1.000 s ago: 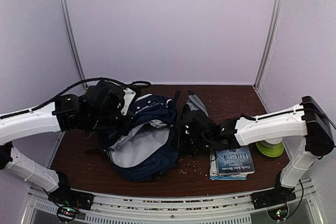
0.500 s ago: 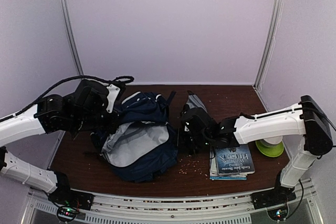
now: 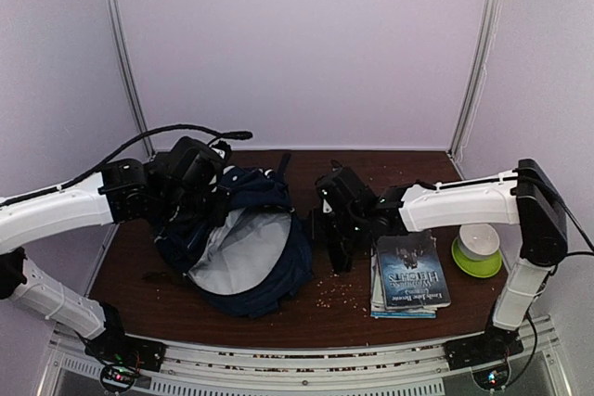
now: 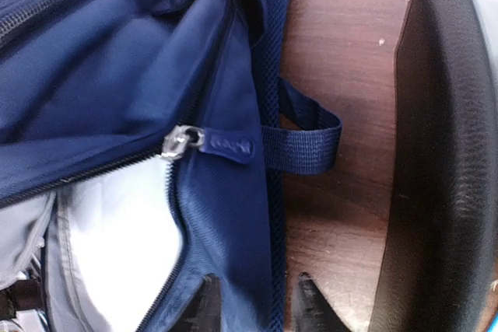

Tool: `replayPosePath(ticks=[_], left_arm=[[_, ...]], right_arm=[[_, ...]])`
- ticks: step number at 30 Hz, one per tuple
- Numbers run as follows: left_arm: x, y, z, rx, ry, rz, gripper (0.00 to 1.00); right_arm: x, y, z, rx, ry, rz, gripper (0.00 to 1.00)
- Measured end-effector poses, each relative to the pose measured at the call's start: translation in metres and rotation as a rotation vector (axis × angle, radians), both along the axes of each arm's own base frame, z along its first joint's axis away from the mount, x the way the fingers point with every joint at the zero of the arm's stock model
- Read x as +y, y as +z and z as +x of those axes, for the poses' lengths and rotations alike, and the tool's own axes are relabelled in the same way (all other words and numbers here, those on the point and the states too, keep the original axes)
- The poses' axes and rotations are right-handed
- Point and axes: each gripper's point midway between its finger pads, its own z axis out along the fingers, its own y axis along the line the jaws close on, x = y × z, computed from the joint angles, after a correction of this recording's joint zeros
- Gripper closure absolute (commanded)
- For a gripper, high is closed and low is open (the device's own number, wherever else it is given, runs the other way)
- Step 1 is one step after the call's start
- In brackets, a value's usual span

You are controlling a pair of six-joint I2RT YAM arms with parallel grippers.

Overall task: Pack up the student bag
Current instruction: Unzip the student bag at the center of the board.

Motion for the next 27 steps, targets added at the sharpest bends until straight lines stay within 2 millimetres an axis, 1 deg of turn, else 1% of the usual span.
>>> replayPosePath(ticks=[2, 5, 8, 10, 11, 12, 13, 14, 16, 19, 20, 23, 27], left_arm=[[-0.002, -0.003, 0.007, 0.011, 0.026, -0.003, 1.00], [-0.002, 0.001, 0.017, 0.010, 0.061, -0.029, 1.00], [-0.001, 0.007, 0.025, 0.005, 0.090, -0.053, 1.00], [-0.002, 0.008, 0.031, 0.006, 0.106, -0.061, 1.00], [-0.003, 0.008, 0.033, 0.006, 0.110, -0.063, 1.00], [-0.004, 0.007, 0.035, 0.007, 0.115, -0.064, 1.00], [-0.006, 0.006, 0.038, 0.009, 0.118, -0.063, 1.00], [-0.008, 0.006, 0.039, 0.010, 0.120, -0.064, 1.00], [-0.012, 0.002, 0.043, 0.015, 0.122, -0.059, 1.00], [-0.016, -0.005, 0.046, 0.024, 0.124, -0.051, 1.00], [-0.016, -0.007, 0.046, 0.025, 0.124, -0.051, 1.00], [-0.016, -0.016, 0.044, 0.029, 0.124, -0.059, 1.00], [-0.012, -0.033, 0.039, 0.048, 0.121, -0.061, 1.00]], right_arm=[[-0.002, 0.008, 0.001, -0.014, 0.015, -0.011, 0.56], [-0.008, 0.027, -0.005, -0.031, 0.035, -0.007, 0.51], [-0.018, 0.062, -0.013, -0.070, 0.042, 0.032, 0.49], [-0.031, 0.089, -0.022, -0.122, 0.037, 0.073, 0.47], [-0.040, 0.098, -0.028, -0.145, 0.029, 0.087, 0.47], [-0.049, 0.102, -0.032, -0.163, 0.021, 0.093, 0.46], [-0.061, 0.101, -0.037, -0.182, 0.005, 0.094, 0.44], [-0.073, 0.096, -0.043, -0.191, -0.011, 0.085, 0.42], [-0.097, 0.074, -0.050, -0.189, -0.049, 0.040, 0.38], [-0.131, 0.035, -0.057, -0.169, -0.103, -0.065, 0.28], [-0.140, 0.027, -0.058, -0.164, -0.122, -0.094, 0.25], [-0.161, 0.022, -0.057, -0.172, -0.175, -0.139, 0.21], [-0.188, 0.032, -0.045, -0.189, -0.271, -0.127, 0.18]])
